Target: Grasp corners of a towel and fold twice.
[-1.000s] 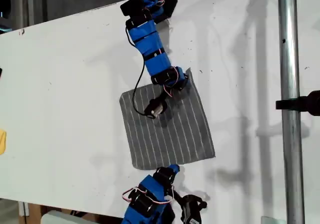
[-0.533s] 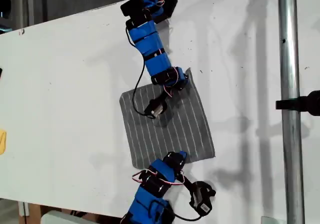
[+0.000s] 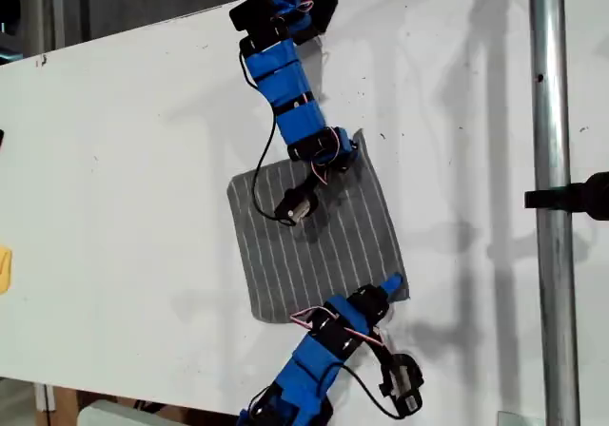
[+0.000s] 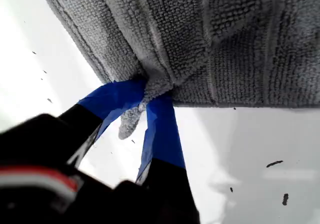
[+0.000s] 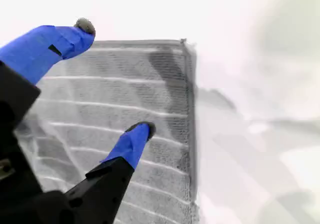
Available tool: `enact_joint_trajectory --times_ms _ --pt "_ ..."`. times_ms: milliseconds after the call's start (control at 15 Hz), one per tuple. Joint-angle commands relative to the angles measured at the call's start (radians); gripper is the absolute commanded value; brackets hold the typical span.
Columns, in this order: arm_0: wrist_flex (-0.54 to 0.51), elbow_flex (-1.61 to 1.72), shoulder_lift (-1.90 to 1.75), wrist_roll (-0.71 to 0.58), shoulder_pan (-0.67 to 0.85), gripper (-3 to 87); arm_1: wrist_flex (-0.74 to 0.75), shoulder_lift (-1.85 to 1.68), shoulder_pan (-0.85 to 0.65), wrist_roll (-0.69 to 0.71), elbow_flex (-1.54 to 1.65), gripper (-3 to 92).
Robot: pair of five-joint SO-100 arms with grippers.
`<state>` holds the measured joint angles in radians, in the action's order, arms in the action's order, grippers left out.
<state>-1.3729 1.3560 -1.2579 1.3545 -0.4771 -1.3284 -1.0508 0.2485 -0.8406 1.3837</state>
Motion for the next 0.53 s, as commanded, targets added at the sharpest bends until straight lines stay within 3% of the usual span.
enact_joint_trajectory --times_ms 0,267,400,467 --pt "-0.051 -0.147 0.132 0.020 -0.029 32.2 0.014 -0.005 -0.003 -0.002 -0.054 -0.3" --pt "-0.026 -0.222 0.270 0.044 -0.009 30.4 0.008 -0.005 0.005 -0.008 -0.064 -0.3" --pt "0.040 -0.179 0.305 0.060 -0.005 15.3 0.000 -0.006 0.011 -0.015 -0.066 -0.3" --pt "0.074 -0.167 0.322 0.064 -0.005 -2.7 -0.002 -0.006 0.012 -0.017 -0.066 -0.3"
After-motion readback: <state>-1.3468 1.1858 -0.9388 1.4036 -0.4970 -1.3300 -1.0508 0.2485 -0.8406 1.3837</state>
